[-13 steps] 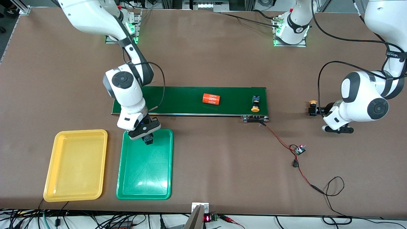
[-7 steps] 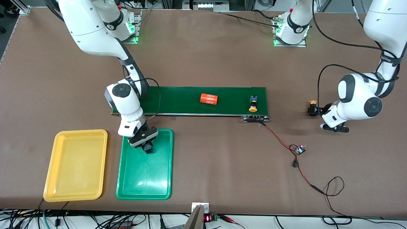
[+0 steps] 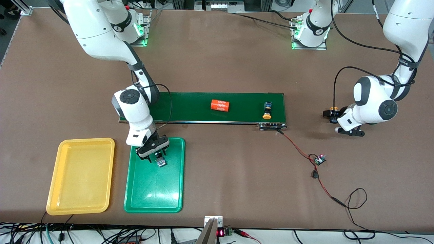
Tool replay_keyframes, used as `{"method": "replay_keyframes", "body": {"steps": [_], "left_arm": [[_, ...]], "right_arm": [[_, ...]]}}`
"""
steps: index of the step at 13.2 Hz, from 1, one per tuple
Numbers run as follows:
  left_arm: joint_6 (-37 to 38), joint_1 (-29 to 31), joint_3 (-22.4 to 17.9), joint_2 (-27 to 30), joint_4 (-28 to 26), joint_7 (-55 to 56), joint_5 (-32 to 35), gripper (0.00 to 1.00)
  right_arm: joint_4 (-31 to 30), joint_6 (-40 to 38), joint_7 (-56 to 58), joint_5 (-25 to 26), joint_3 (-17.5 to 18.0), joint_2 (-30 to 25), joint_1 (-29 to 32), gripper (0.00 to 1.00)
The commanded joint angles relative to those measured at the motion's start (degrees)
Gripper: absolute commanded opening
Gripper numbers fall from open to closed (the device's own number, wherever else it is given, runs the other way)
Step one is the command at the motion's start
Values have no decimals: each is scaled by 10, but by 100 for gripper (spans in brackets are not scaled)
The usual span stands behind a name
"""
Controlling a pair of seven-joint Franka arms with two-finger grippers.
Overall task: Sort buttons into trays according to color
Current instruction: 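Release the button into the green tray while the left gripper withdraws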
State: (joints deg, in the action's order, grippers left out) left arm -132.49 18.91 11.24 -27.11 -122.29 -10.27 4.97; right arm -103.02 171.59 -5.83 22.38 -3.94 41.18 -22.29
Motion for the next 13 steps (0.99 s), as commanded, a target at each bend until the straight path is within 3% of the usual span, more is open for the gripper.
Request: {"method": "replay_keyframes", "body": {"steps": [1,2,5,6,9,10,11,13], "left_arm": [[-4,8,2,23,-19,-8,13,97],[-3,8,2,23,-19,-9,13,89],[-4,8,2,21,-19,-32,13,55],[-4,8,2,21,-19,-34,13,47],[6,5,4,27,-15,-30,13,15],[19,3,6,33,-12,-27,13,5],[23,1,7,36,-11,-27,13,0],[25,-2,10,45,-8,-27,13,0]], "right_arm": [[1,-2,1,6,-2,-5,-7,100],[-3,-20,2,2,-2,-19,-9,100],[-9,-221,-22,-6,2,-96,-23,100],[-8,-276,-39,-23,3,-115,-35,100],[-4,-378,-41,-141,2,-164,-63,100],[-3,-408,-43,-149,2,-178,-64,100],[-3,-432,-45,-159,2,-193,-65,100],[-3,-490,-45,-194,2,-225,-67,100]]}}
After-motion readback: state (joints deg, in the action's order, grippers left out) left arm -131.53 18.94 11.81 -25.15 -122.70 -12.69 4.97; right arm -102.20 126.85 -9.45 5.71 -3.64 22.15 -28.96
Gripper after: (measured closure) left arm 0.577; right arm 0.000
